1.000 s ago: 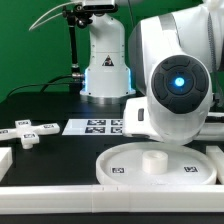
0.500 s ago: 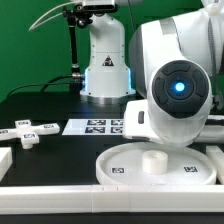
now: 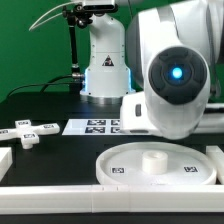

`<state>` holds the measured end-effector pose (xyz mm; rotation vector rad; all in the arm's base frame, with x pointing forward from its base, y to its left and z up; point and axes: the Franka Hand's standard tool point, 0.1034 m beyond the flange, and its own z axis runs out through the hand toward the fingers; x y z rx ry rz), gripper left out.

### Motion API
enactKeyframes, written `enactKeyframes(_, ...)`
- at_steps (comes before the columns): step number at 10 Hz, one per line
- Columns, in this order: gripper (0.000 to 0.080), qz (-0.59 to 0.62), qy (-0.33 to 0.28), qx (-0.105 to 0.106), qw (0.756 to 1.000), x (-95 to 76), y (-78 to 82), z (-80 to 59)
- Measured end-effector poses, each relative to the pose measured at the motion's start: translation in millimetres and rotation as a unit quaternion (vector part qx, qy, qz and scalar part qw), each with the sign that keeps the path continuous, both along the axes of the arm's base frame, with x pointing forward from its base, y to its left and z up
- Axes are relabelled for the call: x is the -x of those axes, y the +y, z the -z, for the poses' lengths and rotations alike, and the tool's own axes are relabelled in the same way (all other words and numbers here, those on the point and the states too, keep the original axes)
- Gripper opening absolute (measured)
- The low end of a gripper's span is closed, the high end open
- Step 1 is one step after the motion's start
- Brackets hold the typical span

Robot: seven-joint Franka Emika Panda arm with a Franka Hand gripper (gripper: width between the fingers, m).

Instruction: Assemble round table

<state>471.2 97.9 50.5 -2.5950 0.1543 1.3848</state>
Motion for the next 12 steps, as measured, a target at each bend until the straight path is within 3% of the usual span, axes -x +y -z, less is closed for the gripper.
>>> enactKeyframes(2, 0.0409, -0.005, -0.006, -0.01, 1.0, -16.8, -1.6, -25.2)
enactKeyframes(6, 0.0409, 0.002, -0.044, -0.006, 0.999, -32.7, -0.7, -14.5)
enactKeyframes(7, 0.0409, -0.005, -0.086, -0.019, 0.996, -44.8, -2.7, -13.0)
enactKeyframes(8, 0.0409, -0.007, -0.123, -0.023, 0.992, -56.2, -5.4, -24.3)
enactKeyframes(10, 0.0409, 0.004, -0.173, -0.011, 0.985, -70.8, -14.0, -45.9)
enactKeyframes(12, 0.0409, 0.014, -0.24, 0.001, 0.971, -88.1, -14.2, -46.5)
